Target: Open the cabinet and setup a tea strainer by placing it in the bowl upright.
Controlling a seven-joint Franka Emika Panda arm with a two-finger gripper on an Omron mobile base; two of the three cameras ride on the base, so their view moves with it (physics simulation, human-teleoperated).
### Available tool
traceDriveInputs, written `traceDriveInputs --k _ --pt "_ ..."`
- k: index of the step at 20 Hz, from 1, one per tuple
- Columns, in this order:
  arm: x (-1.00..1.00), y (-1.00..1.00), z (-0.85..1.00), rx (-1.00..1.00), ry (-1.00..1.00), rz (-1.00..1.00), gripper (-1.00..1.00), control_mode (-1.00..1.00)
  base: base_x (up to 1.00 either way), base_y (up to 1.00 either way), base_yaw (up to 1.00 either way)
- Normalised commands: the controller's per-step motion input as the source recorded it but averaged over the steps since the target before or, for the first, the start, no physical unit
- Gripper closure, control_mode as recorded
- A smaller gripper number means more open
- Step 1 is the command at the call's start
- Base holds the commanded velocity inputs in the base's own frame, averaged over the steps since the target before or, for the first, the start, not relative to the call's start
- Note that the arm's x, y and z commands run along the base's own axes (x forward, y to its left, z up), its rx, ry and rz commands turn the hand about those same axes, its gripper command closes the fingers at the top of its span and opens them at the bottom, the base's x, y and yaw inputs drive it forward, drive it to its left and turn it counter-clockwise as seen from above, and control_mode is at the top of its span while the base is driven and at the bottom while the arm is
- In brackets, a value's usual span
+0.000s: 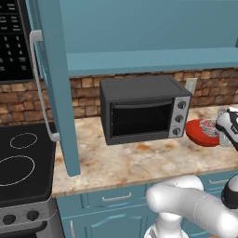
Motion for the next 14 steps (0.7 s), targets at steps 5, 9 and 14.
traceDriveInputs --k 5,9,14 --pt "0.12 0.00 -0.18 0.00 0.00 0.03 1.00 -1.00 0.00 0.00 0.00" --pt "0.08 0.00 -0.08 0.00 0.00 0.03 1.00 -1.00 0.00 0.00 0.00" --pt "0.12 0.00 -0.16 0.00 0.00 0.01 1.00 -1.00 0.00 0.00 0.00"
